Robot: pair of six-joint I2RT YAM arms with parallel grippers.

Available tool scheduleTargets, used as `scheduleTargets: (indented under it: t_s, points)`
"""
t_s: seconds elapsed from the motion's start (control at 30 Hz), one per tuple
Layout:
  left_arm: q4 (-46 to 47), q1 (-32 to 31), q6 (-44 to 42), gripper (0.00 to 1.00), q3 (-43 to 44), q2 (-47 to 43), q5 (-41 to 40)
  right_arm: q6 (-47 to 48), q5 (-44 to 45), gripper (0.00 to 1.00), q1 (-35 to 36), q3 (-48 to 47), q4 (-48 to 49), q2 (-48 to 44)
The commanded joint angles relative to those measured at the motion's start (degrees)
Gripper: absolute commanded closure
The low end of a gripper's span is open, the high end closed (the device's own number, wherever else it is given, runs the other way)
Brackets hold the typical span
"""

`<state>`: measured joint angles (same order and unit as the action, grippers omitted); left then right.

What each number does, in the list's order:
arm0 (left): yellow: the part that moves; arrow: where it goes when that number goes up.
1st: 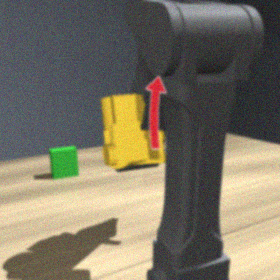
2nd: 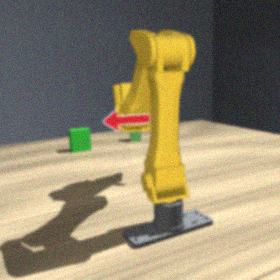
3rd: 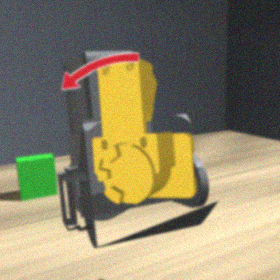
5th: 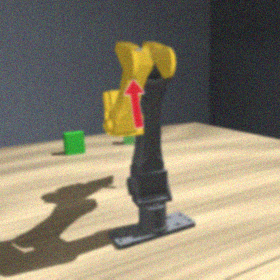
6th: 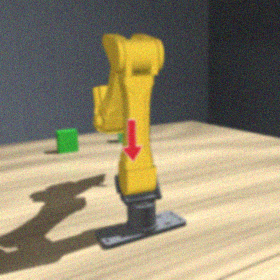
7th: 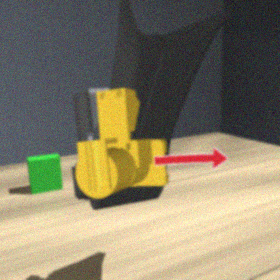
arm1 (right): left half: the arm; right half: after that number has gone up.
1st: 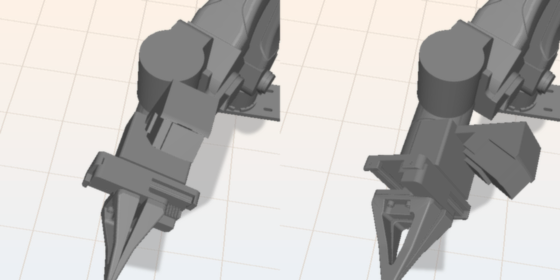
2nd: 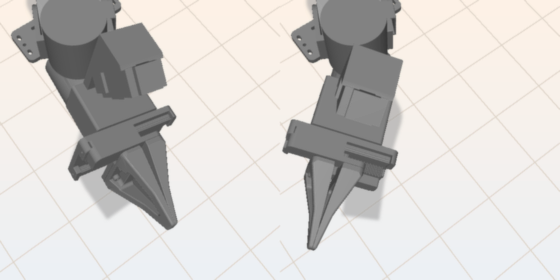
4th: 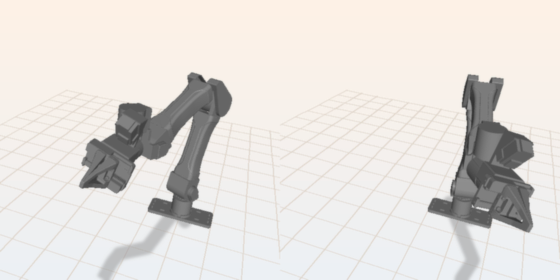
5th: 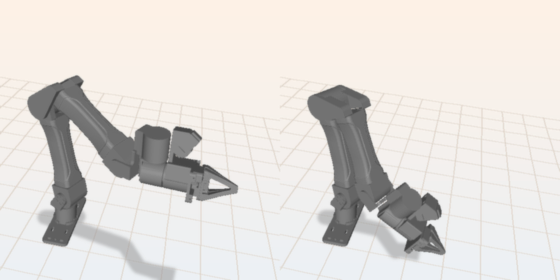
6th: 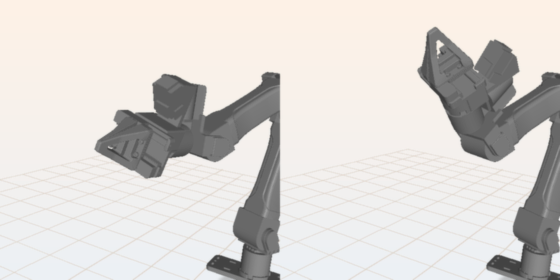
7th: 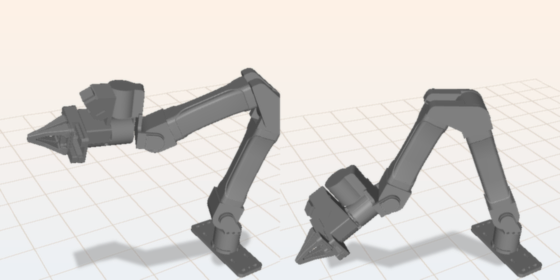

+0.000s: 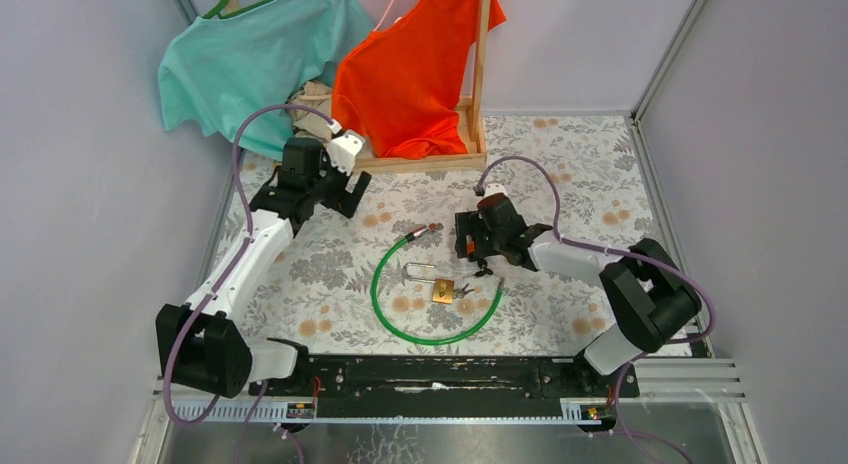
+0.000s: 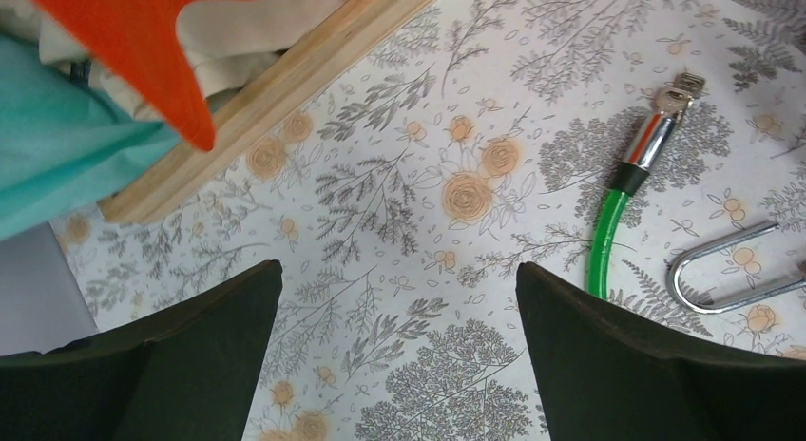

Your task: Unlock with the key

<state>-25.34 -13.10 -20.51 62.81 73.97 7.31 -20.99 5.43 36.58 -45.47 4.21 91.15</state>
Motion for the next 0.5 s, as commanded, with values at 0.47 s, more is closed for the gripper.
scheduleTargets:
  t_s: [0.47]
  points:
    - [42.03, 7.83, 16.35, 0.00, -28.29, -1.48, 0.31, 7.08, 47.90, 0.01, -12.33, 16.76, 13.27, -32.21]
